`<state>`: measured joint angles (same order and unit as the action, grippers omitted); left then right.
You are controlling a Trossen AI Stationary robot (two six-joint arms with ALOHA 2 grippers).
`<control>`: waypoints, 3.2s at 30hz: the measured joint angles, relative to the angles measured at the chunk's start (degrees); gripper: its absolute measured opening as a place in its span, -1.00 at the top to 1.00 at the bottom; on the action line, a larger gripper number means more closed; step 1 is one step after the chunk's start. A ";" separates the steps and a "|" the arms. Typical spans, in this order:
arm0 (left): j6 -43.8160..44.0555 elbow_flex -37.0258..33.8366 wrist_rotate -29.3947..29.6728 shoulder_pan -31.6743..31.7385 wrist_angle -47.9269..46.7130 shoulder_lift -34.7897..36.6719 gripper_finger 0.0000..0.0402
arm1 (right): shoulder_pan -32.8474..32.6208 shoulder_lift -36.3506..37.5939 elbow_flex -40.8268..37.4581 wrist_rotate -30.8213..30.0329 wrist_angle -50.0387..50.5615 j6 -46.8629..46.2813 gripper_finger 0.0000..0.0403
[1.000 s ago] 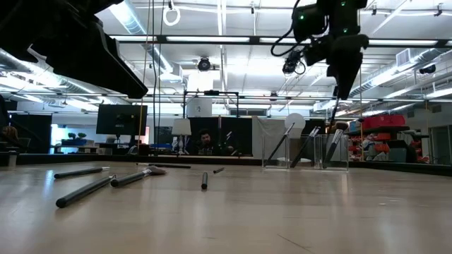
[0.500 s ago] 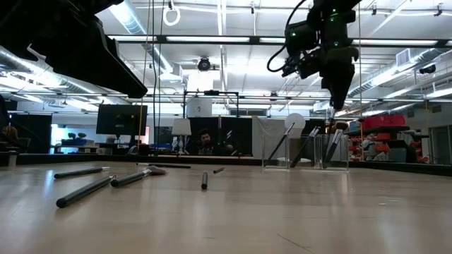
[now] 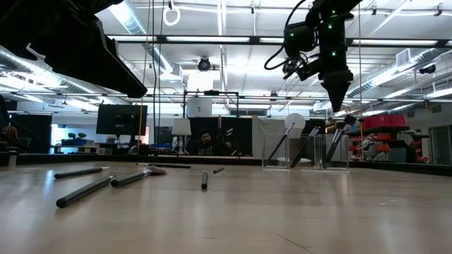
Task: Put items in baskets/containers
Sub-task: Put the highlighter brush into the transparent organizer
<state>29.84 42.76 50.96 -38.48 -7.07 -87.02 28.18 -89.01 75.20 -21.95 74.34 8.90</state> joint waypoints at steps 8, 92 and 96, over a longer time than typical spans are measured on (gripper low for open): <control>0.05 0.00 0.02 0.00 0.00 0.00 0.03 | -5.25 4.62 0.00 -1.99 -7.30 -7.51 0.45; 22.97 -0.24 -13.03 6.05 -2.60 -10.27 0.91 | -60.06 -21.34 -26.27 -8.94 -122.83 -24.34 0.27; 17.20 -0.24 -11.28 7.27 -1.62 -8.54 0.91 | -60.66 -19.23 -26.27 -8.94 -114.18 -30.38 0.27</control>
<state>47.04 42.52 39.68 -31.21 -8.69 -95.56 -32.48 -108.24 48.93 -30.89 -39.84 -21.48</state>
